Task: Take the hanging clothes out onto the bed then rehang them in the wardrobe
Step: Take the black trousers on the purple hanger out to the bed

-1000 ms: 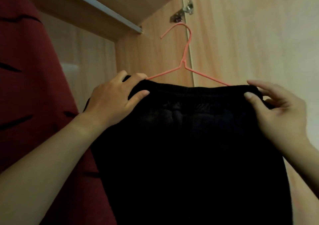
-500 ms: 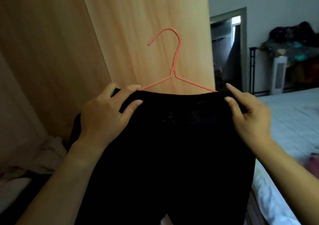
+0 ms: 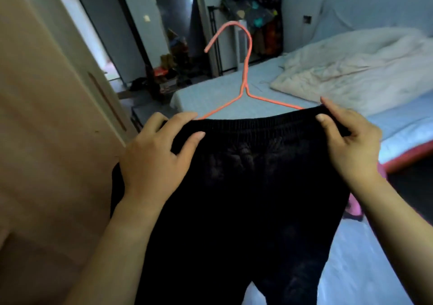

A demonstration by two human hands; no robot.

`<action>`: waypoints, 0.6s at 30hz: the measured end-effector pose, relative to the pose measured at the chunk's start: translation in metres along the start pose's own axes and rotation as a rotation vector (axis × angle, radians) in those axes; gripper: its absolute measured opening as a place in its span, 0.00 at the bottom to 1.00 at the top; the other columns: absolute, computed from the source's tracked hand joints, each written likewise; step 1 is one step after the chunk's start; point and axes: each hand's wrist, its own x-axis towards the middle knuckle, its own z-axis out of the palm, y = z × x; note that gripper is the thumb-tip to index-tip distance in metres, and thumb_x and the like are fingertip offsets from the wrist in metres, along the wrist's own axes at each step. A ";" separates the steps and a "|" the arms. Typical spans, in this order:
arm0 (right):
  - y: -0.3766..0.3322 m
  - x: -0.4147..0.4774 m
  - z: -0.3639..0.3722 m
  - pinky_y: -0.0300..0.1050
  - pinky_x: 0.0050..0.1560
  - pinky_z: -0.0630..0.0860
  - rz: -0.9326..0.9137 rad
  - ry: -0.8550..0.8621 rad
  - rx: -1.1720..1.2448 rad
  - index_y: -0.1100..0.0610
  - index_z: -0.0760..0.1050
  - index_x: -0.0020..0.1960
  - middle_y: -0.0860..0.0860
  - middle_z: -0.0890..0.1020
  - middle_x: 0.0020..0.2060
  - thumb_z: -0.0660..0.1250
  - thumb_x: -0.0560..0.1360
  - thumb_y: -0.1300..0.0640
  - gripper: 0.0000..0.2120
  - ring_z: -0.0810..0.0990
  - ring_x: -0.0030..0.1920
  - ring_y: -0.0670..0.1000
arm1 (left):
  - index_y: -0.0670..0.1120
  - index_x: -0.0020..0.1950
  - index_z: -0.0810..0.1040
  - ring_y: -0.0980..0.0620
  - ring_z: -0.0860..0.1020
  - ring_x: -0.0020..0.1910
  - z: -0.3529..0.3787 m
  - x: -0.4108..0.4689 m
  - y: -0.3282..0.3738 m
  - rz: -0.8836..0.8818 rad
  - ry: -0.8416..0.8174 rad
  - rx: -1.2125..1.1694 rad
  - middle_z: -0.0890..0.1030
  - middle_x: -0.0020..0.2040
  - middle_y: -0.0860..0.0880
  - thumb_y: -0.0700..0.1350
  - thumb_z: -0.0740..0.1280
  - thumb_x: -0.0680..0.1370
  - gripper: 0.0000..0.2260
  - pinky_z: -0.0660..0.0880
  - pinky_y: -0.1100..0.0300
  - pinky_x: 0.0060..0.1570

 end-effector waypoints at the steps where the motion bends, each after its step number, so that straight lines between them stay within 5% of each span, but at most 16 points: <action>1: 0.018 -0.003 -0.018 0.26 0.50 0.65 0.026 0.015 -0.035 0.55 0.76 0.62 0.57 0.82 0.43 0.64 0.76 0.52 0.16 0.76 0.43 0.42 | 0.55 0.58 0.79 0.46 0.77 0.39 0.021 -0.001 0.018 -0.010 -0.026 -0.066 0.76 0.43 0.50 0.58 0.63 0.76 0.14 0.73 0.54 0.32; 7: 0.105 -0.023 -0.119 0.26 0.49 0.66 0.122 0.105 -0.267 0.57 0.77 0.61 0.55 0.82 0.41 0.66 0.76 0.54 0.15 0.73 0.41 0.31 | 0.57 0.56 0.78 0.48 0.79 0.43 0.124 -0.009 0.112 0.000 -0.204 -0.377 0.78 0.45 0.52 0.60 0.64 0.74 0.14 0.77 0.50 0.39; 10: 0.132 -0.018 -0.150 0.24 0.49 0.64 0.137 0.132 -0.370 0.58 0.77 0.61 0.49 0.78 0.40 0.65 0.77 0.55 0.14 0.73 0.40 0.36 | 0.58 0.56 0.79 0.52 0.77 0.42 0.161 -0.003 0.145 0.006 -0.238 -0.458 0.78 0.44 0.54 0.60 0.64 0.73 0.14 0.76 0.54 0.37; 18: 0.223 0.029 -0.153 0.26 0.49 0.65 0.173 0.126 -0.441 0.57 0.77 0.60 0.49 0.78 0.40 0.66 0.76 0.57 0.14 0.73 0.41 0.31 | 0.59 0.56 0.78 0.51 0.77 0.36 0.271 0.039 0.177 -0.011 -0.335 -0.597 0.77 0.44 0.54 0.60 0.65 0.73 0.14 0.75 0.52 0.34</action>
